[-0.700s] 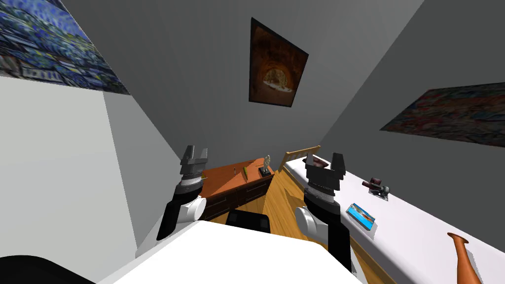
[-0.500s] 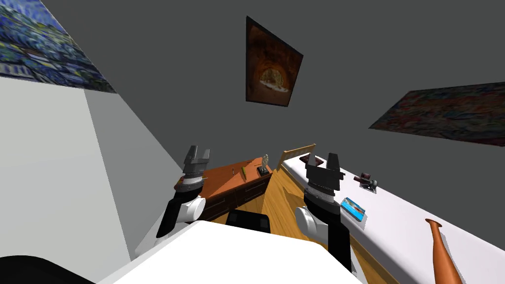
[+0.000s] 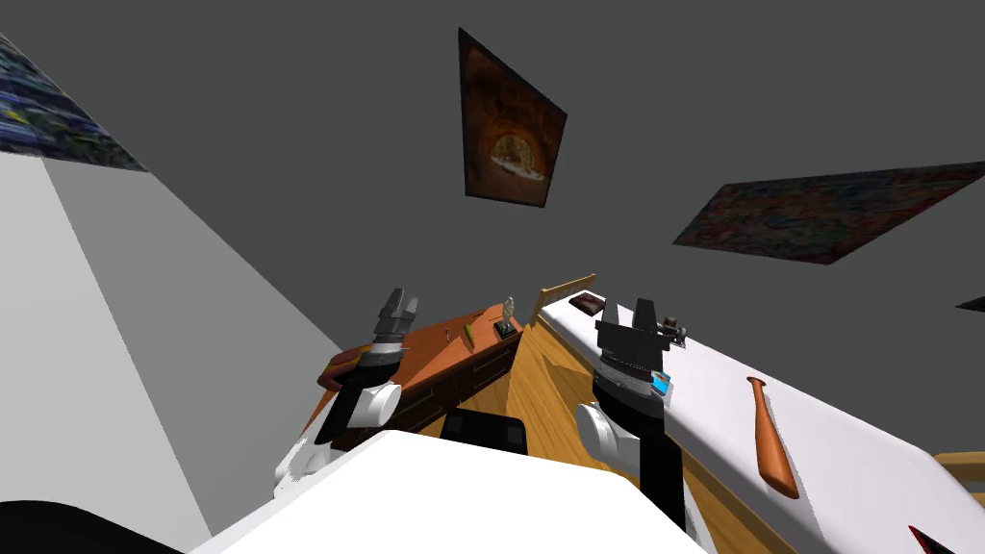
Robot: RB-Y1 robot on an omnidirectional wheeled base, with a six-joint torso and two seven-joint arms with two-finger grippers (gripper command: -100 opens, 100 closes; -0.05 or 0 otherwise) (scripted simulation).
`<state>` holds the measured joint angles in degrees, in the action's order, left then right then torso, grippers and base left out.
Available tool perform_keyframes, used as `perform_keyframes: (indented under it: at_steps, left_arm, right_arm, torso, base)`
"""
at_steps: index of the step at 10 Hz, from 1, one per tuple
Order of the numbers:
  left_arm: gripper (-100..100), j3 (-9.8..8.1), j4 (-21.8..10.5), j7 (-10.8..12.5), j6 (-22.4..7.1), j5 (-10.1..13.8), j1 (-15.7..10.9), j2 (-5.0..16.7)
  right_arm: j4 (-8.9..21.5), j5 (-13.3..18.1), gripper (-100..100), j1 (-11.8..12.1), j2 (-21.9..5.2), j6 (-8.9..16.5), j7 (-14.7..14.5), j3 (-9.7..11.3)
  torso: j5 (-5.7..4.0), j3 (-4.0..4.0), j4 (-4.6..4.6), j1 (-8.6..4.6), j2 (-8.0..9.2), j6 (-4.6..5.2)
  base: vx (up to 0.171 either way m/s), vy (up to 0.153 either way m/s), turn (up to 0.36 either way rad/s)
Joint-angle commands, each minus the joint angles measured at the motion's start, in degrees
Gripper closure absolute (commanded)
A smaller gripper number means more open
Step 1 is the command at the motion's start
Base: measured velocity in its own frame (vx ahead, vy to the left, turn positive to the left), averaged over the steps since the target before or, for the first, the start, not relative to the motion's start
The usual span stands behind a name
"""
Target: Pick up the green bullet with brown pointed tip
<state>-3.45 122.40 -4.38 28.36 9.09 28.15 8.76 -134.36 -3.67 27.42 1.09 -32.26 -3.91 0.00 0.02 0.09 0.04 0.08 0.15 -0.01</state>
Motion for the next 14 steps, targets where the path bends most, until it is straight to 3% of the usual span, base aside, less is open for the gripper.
perform_keyframes:
  at_steps: [1, 14]
  left_arm:
    - [-100, 0.15, -1.1, -0.9, -2.6, 0.6, -0.3, 1.2]
    - [-100, 1.06, -14.8, -8.4, -22.5, 6.1, -5.9, 10.4]
  right_arm:
    - [0.0, 0.0, 0, 0.0, 0.0, 0.0, 0.0, 0.0]
    - [0.0, 0.0, 0, 0.0, 0.0, 0.0, 0.0, 0.0]
  torso:
    - [0.00, 0.00, 0.00, 0.00, 0.00, 0.00]
    - [0.01, 0.00, 0.00, 0.04, -0.01, -0.04]
  base:
    - [-0.029, 0.012, -0.201]
    - [-0.050, 0.008, -0.251]
